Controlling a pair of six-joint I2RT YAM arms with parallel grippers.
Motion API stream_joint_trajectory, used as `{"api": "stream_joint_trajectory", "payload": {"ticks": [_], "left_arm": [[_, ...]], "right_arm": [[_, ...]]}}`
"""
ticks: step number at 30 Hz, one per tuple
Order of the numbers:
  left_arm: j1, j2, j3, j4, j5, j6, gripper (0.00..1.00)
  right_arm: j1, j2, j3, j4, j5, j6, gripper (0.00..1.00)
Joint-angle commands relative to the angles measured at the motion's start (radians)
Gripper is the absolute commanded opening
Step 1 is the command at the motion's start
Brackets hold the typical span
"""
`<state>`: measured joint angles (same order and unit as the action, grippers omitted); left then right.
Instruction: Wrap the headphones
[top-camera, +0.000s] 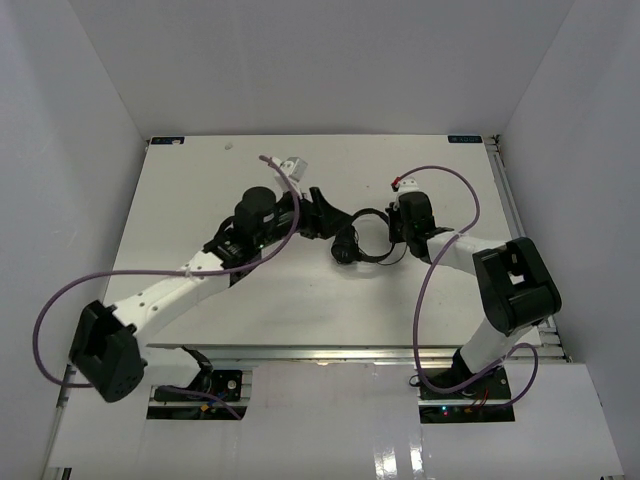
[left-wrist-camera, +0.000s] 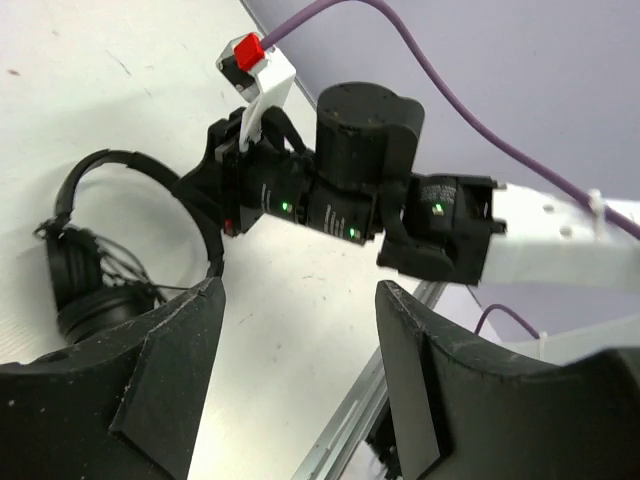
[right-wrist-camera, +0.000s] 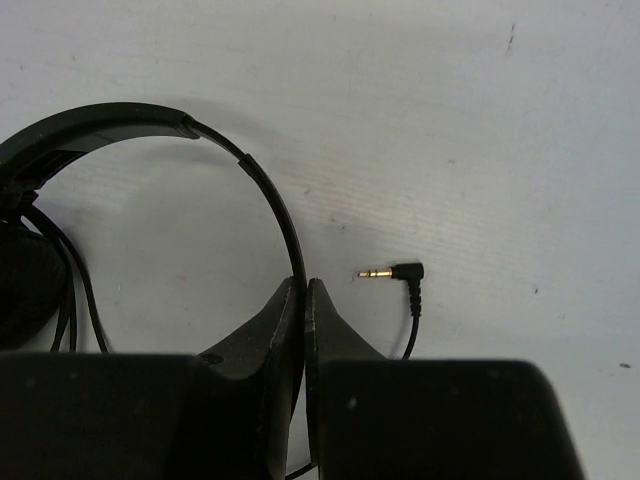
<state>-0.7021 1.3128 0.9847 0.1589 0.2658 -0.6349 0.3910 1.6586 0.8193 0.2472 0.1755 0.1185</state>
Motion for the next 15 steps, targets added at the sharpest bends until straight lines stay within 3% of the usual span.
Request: {"api": "stream_joint_trajectory", "payload": {"ticks": [1, 7, 12, 15], "left_arm": [[0.006, -0.22, -0.128, -0.149, -0.122, 0.094, 0.73], [0.004, -0.476, -0.244, -0.291, -0.196, 0.103, 0.78], [0.006, -0.632, -0.293, -0.393, -0.223, 0.092, 0.8], [0.006, -0.701, -0.293, -0.444, -0.244, 0.098, 0.81]], "right_arm": [[-0.02, 0.04, 0.071, 0.066, 0.034, -0.079, 0.13], [-0.027, 0.076, 0.138, 0.036, 0.003, -0.114, 0.41], [-0.051, 0.038, 0.173, -0.043, -0.045, -0.149, 0.84], [-0.061, -0.058, 0.145, -0.061, -0.105, -0.208, 0.95]]}}
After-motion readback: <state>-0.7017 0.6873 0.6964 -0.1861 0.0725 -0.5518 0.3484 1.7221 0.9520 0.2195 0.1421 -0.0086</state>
